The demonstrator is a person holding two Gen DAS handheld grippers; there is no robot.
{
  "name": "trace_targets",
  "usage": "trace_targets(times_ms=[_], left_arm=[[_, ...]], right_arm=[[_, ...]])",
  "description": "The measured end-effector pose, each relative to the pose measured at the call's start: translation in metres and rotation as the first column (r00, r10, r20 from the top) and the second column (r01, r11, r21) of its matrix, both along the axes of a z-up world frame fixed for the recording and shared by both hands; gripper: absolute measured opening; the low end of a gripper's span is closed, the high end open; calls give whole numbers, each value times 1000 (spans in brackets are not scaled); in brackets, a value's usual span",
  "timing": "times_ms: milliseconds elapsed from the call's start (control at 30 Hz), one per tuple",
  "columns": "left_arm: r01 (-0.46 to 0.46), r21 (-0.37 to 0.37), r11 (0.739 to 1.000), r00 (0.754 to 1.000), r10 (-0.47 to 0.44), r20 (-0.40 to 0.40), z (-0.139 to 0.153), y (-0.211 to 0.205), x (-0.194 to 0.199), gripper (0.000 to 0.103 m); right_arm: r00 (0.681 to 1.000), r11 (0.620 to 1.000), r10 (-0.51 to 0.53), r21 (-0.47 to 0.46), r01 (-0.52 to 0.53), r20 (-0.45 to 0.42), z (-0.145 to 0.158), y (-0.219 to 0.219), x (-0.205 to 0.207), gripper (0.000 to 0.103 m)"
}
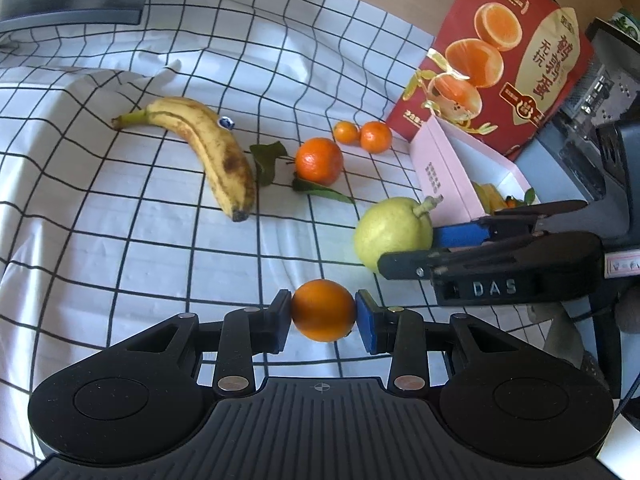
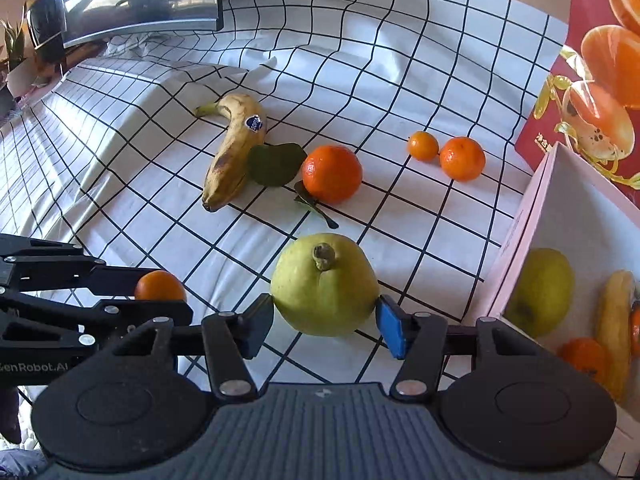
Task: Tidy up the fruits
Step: 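Grasp a second green pear with the right tool while the left tool holds the mandarin, then release the mandarin into the pink box with the left tool while the right tool lowers the pear in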
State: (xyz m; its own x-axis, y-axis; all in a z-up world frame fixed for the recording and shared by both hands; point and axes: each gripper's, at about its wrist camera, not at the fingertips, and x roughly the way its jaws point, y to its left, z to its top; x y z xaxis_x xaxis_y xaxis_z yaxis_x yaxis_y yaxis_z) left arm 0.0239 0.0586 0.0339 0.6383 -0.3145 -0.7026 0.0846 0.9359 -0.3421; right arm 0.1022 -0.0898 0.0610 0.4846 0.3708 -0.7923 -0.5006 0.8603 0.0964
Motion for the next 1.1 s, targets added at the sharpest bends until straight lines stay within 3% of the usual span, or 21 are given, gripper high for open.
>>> trace_targets(times_ms=[267, 533, 600, 967, 1100], left_arm=[[-26, 5, 1000, 1000, 26, -10, -2, 5, -1, 39], [-17, 10, 1000, 1000, 17, -18, -3, 2, 0, 39], [-10, 15, 1000, 1000, 11, -22, -4, 0, -1, 39], [101, 68, 993, 994, -97, -58, -4, -29, -4, 39], [158, 52, 986, 987, -158, -1, 17, -48, 4, 39]], right_arm=[[999, 1000, 1, -8, -1, 40, -2, 1, -6, 57], [977, 998, 43, -62, -31, 209, -5, 10, -21, 67], [976, 997, 47, -68, -34, 214, -10, 13, -18, 67], [987, 998, -40, 63, 30, 157, -15, 2, -7, 61], [986, 979, -107, 186, 82, 129, 12, -35, -26, 61]])
